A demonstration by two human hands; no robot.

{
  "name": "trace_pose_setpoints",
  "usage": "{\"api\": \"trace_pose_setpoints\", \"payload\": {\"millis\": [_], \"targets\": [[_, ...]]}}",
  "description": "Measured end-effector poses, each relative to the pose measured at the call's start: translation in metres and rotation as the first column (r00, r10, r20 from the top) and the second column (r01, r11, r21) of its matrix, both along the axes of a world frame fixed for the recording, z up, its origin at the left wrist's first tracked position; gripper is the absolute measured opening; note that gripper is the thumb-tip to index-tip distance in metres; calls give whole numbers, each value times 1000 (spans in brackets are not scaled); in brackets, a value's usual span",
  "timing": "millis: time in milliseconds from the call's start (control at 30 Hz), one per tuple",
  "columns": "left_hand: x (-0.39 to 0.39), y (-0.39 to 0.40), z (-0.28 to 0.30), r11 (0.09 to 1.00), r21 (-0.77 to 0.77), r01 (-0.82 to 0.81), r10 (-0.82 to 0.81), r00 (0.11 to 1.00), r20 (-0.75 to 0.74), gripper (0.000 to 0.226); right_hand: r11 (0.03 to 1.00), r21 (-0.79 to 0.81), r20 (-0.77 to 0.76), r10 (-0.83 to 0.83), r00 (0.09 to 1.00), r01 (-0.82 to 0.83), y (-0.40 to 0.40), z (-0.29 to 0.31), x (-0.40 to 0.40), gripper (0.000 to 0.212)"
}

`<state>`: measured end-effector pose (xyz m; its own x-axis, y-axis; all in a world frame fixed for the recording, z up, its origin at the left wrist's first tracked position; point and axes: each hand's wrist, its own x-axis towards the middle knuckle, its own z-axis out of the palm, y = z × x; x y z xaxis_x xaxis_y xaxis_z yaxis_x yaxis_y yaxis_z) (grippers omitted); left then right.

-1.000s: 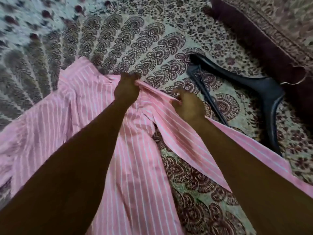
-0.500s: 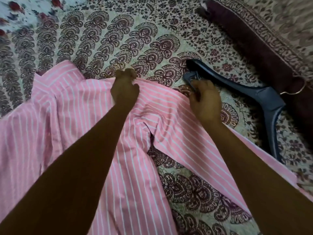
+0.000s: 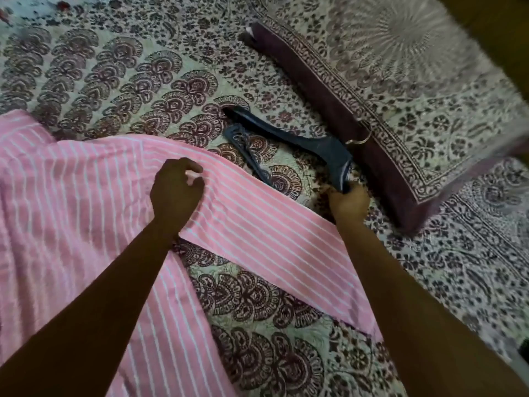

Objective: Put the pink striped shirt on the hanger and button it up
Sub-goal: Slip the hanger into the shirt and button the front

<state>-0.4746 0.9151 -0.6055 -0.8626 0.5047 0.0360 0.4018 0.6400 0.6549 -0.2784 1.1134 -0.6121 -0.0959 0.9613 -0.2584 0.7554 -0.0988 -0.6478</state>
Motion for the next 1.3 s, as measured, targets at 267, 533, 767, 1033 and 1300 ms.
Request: {"api": "trace_pose_setpoints", "payload": {"millis": [267, 533, 767, 1033, 1300], "targets": [[15, 2, 60, 998, 41, 45, -41, 995, -90, 17, 882, 432, -175, 289, 941, -190, 6, 88, -6, 34], [25, -15, 189, 973, 197, 118, -81, 979, -190, 66, 588, 558, -24, 717, 697, -586, -21, 212, -9, 34], [32, -98, 232, 989, -83, 120, -137, 960, -243, 80, 394, 421, -43, 908, 416, -817, -109, 232, -36, 33], [16, -242, 189, 990, -66, -128, 106, 958, -265, 75, 230, 373, 14, 967, 254, -899, -227, 192, -92, 34], [-53, -385, 121, 806, -54, -589, 582, 806, -105, 47, 155, 434, 110, 969, 223, -887, -320, 106, -158, 42]]}}
